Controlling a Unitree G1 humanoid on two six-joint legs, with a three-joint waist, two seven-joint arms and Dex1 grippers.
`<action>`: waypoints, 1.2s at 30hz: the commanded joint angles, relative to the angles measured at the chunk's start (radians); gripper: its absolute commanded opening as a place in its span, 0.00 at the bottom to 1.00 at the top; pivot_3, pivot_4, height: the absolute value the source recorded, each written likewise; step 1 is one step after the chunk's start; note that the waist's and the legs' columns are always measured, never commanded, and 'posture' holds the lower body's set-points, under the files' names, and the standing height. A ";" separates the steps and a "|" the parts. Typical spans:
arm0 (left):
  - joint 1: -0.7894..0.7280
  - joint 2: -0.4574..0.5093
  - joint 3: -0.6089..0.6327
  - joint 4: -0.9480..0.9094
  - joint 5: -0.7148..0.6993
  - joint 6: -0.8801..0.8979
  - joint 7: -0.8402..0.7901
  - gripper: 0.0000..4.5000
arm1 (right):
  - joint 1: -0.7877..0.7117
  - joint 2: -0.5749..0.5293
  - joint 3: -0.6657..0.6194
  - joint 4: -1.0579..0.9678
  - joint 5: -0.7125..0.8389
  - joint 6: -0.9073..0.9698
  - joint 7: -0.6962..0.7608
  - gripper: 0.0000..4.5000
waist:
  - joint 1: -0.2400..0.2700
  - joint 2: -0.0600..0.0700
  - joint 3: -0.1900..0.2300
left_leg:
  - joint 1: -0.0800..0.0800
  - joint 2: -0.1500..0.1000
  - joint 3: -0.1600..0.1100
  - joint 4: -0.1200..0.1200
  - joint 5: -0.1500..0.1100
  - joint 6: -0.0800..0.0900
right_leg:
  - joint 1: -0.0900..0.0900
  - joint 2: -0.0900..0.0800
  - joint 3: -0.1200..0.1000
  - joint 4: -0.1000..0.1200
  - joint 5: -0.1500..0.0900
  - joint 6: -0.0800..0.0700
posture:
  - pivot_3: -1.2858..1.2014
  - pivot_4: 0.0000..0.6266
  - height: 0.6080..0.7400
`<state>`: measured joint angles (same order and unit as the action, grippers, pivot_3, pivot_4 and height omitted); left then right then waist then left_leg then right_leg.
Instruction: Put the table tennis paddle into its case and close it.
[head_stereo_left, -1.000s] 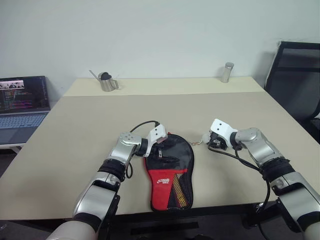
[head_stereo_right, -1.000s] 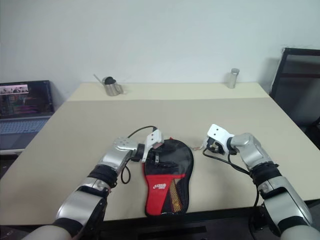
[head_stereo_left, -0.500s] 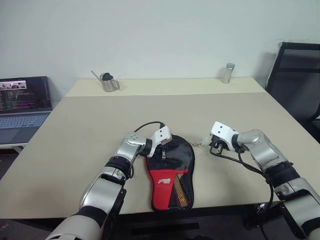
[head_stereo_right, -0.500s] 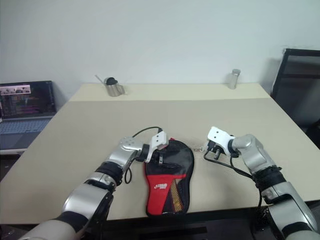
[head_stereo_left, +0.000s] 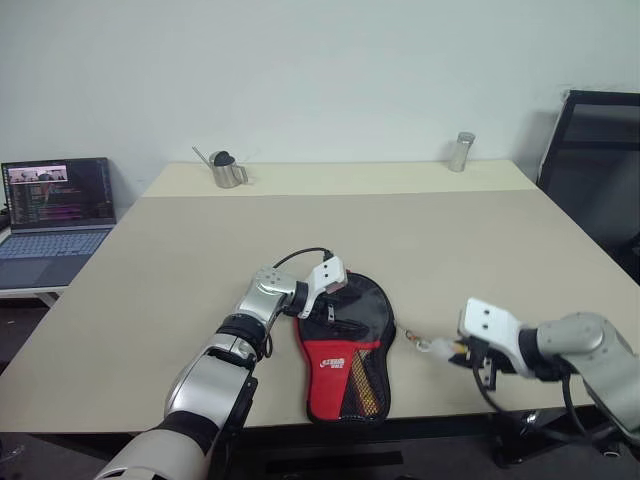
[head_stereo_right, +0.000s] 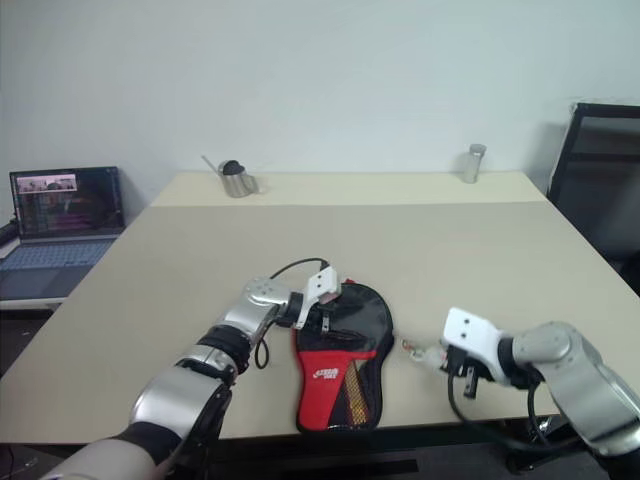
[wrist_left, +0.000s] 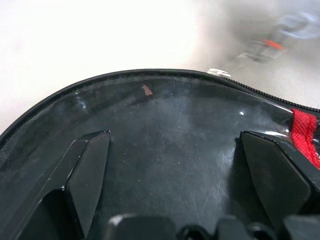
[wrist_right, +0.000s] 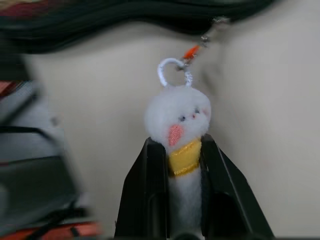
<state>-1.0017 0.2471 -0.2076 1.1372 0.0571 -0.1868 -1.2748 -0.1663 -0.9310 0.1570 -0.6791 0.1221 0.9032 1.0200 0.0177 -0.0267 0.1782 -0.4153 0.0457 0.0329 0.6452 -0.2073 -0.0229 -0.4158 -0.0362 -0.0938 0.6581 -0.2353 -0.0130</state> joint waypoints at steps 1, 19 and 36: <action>0.035 -0.017 -0.062 0.066 0.079 0.010 0.002 1.00 | 0.073 -0.042 0.019 -0.159 0.037 0.043 -0.015 0.07 | 0.002 0.000 0.000 | 0.000 0.000 0.000 0.000 0.000 0.000 | 0.000 0.000 0.000 0.000 0.000 0.000 | 0.52 0.24 1.00; 0.004 -0.059 -0.055 0.097 0.106 0.009 0.018 1.00 | 0.351 -0.200 -0.024 -0.368 0.372 -0.004 -0.111 0.07 | 0.008 -0.007 -0.010 | 0.001 0.001 -0.006 0.000 -0.004 -0.001 | 0.010 -0.003 -0.006 -0.013 0.000 0.000 | 0.52 0.24 1.00; 0.009 -0.060 -0.044 0.088 0.100 0.000 0.020 1.00 | 0.178 -0.192 -0.114 -0.368 0.702 0.103 -0.284 0.84 | 0.007 -0.008 -0.010 | 0.001 0.001 -0.006 0.000 -0.004 0.000 | 0.010 -0.003 -0.006 -0.014 0.000 0.000 | 0.52 0.24 1.00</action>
<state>-1.0306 0.1933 -0.2087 1.1852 0.1025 -0.1998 -1.2553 0.0251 -1.1203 0.0862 -1.0171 0.7770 1.0003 0.7581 0.0242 -0.0344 0.1684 -0.4144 0.0468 0.0269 0.6448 -0.2109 -0.0233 -0.4058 -0.0396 -0.0996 0.6444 -0.2352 -0.0125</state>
